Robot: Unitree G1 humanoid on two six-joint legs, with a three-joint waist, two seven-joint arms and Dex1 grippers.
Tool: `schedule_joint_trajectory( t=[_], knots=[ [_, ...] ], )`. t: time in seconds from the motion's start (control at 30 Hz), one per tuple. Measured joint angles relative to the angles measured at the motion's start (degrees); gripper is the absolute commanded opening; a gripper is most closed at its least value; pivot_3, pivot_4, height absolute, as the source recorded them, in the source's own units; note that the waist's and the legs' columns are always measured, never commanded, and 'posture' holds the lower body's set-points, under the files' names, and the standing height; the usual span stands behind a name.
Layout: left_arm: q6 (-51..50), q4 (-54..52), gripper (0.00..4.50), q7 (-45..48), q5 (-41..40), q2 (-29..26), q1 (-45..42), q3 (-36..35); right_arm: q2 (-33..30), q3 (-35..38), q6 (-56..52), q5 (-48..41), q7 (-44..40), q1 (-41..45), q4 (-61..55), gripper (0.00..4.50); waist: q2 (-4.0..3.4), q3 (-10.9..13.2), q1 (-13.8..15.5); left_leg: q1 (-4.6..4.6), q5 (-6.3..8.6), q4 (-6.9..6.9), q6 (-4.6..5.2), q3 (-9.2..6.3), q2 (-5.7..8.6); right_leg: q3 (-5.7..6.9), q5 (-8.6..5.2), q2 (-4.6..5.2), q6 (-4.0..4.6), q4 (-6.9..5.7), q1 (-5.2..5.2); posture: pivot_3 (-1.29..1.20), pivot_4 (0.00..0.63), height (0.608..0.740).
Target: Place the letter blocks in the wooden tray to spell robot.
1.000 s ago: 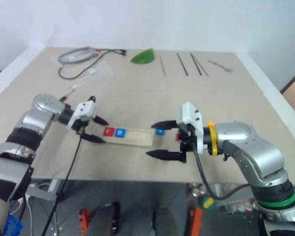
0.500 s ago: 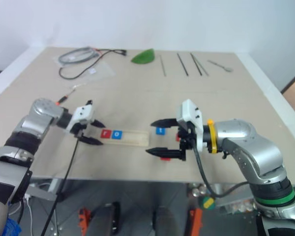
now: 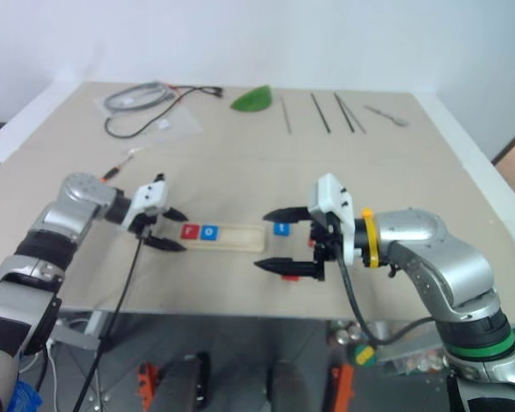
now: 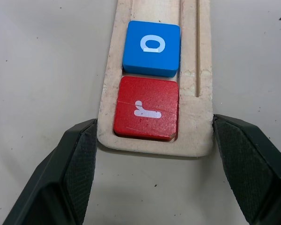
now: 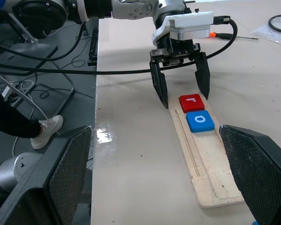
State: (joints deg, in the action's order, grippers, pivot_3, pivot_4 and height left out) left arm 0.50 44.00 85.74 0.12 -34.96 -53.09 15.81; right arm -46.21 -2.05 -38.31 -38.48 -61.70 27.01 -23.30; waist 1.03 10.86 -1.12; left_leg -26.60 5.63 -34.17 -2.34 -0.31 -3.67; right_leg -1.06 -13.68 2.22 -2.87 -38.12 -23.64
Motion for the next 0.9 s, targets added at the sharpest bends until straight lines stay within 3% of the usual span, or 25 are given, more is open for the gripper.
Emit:
schedule_joint_trajectory(
  t=[0.37,0.67,0.77,0.9],
  knots=[
    [-8.2,-5.8,4.47,1.7,-3.1,0.6,0.4,-2.2,0.0,0.0,0.1,0.5,-0.8,0.0,1.1,4.50,0.00,0.0,-0.1,-0.02,0.00,0.03,0.00,-0.01,-0.02,0.00,-0.02,-0.04,-0.02,0.00,-0.05,0.00,0.150,0.740],
    [-9.2,-12.1,4.47,3.0,-6.0,-5.7,3.3,-5.2,-0.4,0.1,0.1,0.6,-2.0,0.5,2.9,4.50,0.00,0.0,-0.1,-0.03,0.00,0.10,0.00,-0.01,-0.05,-0.01,-0.02,-0.08,0.01,-0.02,-0.14,0.00,0.150,0.740],
    [-7.2,-14.9,4.47,4.2,-10.3,-6.4,4.2,-8.9,-2.0,0.0,1.8,3.0,-2.3,-0.7,4.1,4.50,0.01,0.0,0.1,-0.05,0.00,0.09,0.00,0.03,-0.02,0.00,-0.04,0.02,-0.02,0.02,-0.11,0.00,0.150,0.740],
    [-13.5,-33.8,4.47,6.2,-24.2,-6.5,13.3,-14.8,-3.1,-4.3,8.8,12.3,-2.2,-5.7,9.0,4.50,0.00,0.0,0.0,-0.07,0.06,0.10,-0.01,0.20,0.02,-0.05,-0.10,0.16,-0.05,0.08,-0.13,0.00,0.150,0.740]
  ],
)
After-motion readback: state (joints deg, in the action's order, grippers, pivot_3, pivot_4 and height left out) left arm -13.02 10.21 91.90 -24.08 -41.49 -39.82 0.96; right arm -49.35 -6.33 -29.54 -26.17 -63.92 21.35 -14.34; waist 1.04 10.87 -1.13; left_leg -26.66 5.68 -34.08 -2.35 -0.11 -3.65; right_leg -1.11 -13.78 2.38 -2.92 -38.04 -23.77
